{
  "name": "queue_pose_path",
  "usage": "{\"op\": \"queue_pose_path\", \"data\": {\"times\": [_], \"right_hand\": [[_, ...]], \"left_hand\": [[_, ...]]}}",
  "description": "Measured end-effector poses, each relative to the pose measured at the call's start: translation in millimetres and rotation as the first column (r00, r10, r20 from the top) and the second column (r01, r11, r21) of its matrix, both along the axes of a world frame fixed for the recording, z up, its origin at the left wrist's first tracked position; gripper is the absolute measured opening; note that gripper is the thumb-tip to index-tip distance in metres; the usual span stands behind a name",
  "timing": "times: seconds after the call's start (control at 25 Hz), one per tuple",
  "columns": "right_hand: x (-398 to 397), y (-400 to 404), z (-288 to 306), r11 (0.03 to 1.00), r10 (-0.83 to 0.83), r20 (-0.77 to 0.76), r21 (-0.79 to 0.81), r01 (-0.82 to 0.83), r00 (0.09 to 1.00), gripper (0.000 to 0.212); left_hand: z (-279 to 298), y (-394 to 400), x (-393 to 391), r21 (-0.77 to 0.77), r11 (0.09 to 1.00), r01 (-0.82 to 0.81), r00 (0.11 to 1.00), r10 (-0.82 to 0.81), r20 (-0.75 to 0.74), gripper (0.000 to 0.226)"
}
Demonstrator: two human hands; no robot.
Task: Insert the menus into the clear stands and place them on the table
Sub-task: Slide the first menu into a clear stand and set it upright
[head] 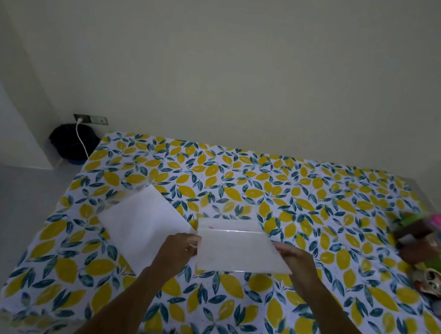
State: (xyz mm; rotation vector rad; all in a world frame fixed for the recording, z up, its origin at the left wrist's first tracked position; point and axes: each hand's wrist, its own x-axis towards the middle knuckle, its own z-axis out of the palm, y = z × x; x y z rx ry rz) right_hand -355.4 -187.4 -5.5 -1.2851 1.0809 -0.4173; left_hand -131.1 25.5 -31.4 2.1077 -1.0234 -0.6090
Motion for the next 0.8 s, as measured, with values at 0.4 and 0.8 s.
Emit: {"op": "queue_pose_path", "data": {"times": [0.4, 0.8], "right_hand": [[73.2, -95.2, 35.3, 0.795, 0.252, -0.260, -0.494, -0.353, 0.932, 0.021], [145.1, -148.0, -2.1, 0.734, 0.185, -0.252, -0.607, -0.304, 0.950, 0.015]], "left_hand": [[33.3, -73.1, 77.8, 0.127, 0.990, 0.056, 0.892, -0.106, 0.439, 0.015], [23.7, -141.2, 117.9, 0.101, 0.935, -0.339, 0.888, 0.283, 0.364, 0.031]]}}
